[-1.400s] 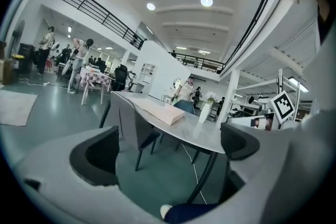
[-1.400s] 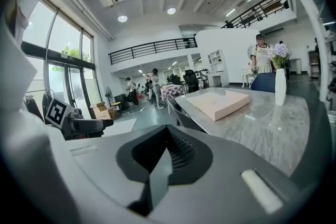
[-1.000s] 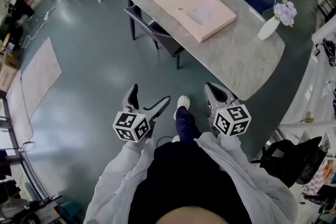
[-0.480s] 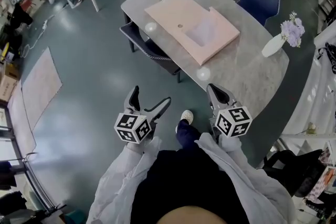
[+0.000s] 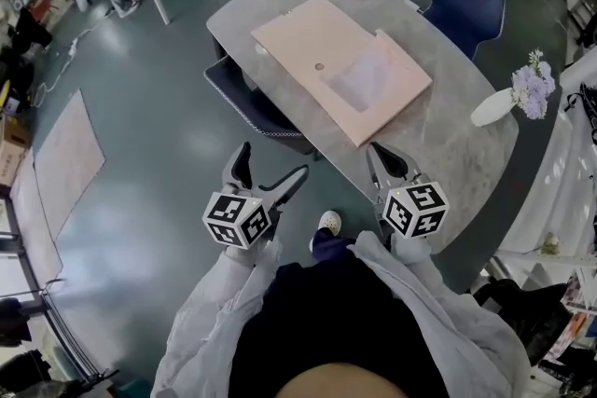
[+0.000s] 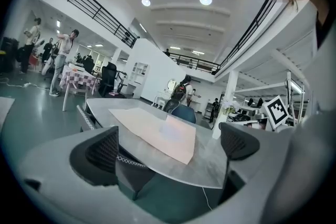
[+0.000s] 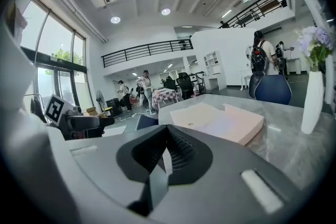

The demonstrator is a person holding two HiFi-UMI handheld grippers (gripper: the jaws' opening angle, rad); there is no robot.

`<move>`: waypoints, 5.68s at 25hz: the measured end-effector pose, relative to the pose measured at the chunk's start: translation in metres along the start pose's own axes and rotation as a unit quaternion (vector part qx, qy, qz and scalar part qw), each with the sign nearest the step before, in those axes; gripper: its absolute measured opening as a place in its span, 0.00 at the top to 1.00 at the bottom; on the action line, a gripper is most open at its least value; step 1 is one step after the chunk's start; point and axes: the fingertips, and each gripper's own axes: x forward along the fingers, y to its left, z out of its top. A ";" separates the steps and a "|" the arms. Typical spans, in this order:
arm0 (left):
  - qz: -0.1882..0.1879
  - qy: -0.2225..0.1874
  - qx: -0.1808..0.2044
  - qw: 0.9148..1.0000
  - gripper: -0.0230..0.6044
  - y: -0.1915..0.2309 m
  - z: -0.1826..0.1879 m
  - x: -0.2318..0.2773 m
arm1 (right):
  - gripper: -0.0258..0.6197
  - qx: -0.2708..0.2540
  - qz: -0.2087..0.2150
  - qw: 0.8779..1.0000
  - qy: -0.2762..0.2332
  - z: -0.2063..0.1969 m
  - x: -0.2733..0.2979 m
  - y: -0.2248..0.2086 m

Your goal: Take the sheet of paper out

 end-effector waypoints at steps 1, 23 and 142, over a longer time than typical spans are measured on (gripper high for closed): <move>-0.002 -0.003 0.000 1.000 0.01 0.004 0.004 0.007 | 0.94 -0.001 0.001 1.000 0.000 0.003 0.007 -0.004; -0.091 0.028 0.012 0.995 0.03 0.022 0.044 0.109 | 0.94 0.032 -0.059 0.998 -0.016 0.022 0.046 -0.049; -0.172 0.370 0.133 0.903 0.97 0.128 -0.018 0.368 | 0.94 0.165 -0.269 0.948 -0.031 0.026 0.102 -0.133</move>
